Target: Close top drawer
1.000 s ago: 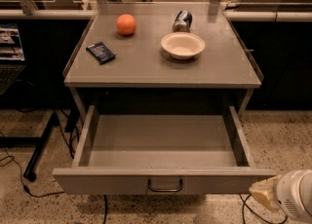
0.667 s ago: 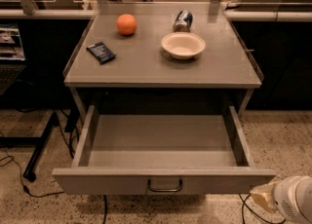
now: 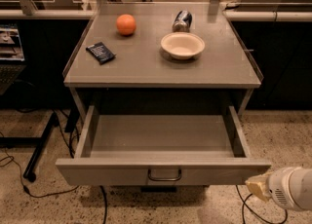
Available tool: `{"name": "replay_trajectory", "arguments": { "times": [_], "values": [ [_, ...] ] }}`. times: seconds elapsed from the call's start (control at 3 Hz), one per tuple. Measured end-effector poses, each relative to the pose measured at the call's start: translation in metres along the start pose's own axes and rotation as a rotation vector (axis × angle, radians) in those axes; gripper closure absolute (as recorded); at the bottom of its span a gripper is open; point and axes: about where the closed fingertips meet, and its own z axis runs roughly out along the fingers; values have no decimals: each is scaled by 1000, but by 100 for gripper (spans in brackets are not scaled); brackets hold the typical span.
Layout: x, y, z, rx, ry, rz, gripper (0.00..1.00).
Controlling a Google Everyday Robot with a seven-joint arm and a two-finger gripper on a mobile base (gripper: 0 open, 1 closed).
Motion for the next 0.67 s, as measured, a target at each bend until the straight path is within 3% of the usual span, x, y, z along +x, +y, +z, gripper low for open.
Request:
{"name": "replay_trajectory", "arguments": {
  "times": [0.67],
  "values": [
    [-41, -4, 12, -39, -72, -56, 100]
  ]
}}
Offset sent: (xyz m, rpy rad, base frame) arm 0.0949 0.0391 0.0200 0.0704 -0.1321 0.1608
